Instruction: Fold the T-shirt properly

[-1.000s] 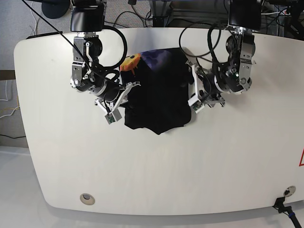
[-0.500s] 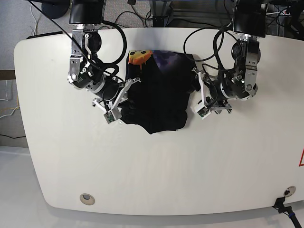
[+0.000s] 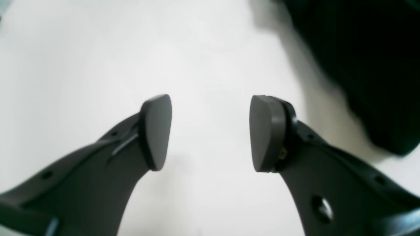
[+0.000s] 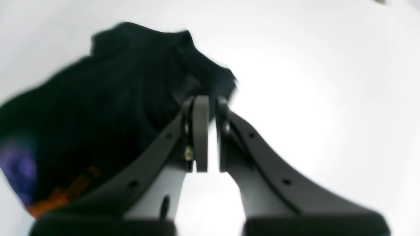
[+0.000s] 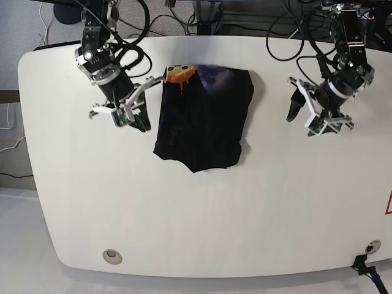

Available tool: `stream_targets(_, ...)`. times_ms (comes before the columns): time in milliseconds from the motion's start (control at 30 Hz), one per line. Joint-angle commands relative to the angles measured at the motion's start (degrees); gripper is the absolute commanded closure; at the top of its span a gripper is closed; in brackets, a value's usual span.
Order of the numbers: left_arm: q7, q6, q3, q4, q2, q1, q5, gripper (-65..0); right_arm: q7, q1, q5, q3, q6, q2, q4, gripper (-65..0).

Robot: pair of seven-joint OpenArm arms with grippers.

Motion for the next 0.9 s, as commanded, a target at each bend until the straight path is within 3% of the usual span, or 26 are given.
stream_targets(0, -9.1, 0.0, -4.4, 0.9, -0.3, 5.0, -0.3, -34.1, 12.7, -7.8, -0.4, 4.1, -0.4, 0.3, 1.1, -3.3)
stream_targets(100, -15.3, 0.0, -8.1, 0.9, -0.2, 10.2, -0.3, -34.1, 19.9, -15.5, -0.4, 7.1, -0.5, 0.2, 1.2, -3.3)
stream_targets(200, -17.6, 0.0, -12.4, 1.0, 1.8, 16.5, -0.4, -34.1, 23.9, -22.2, -0.4, 9.8, -0.5, -1.8, 1.2, -3.1)
stream_targets(333, -18.5, 0.0, -17.4, 2.6, 6.2, 26.7, -0.4, -34.1, 24.4, -30.1, -0.4, 11.3, -0.5, -4.2, 1.2, -3.1)
stream_targets(567, -18.6, 0.0, -18.2, 3.3, 13.7, 41.2, -0.3, -34.1, 24.4, -43.7, -0.5, 9.2, -0.5, -6.7, 0.9, -3.1)
stream_targets(733, -18.4, 0.0, -17.5, -4.3, 15.5, 43.0, 1.1, -34.1, 24.3, -45.4, -0.8, 7.0, -0.5, -7.1, -8.3, -3.1)
stream_targets(867, -18.6, 0.0, -12.6, -16.8, 12.6, 37.6, 6.5, -34.1, 24.3, -40.5, -0.7, 6.4, -0.5, -7.1, -20.0, -3.1)
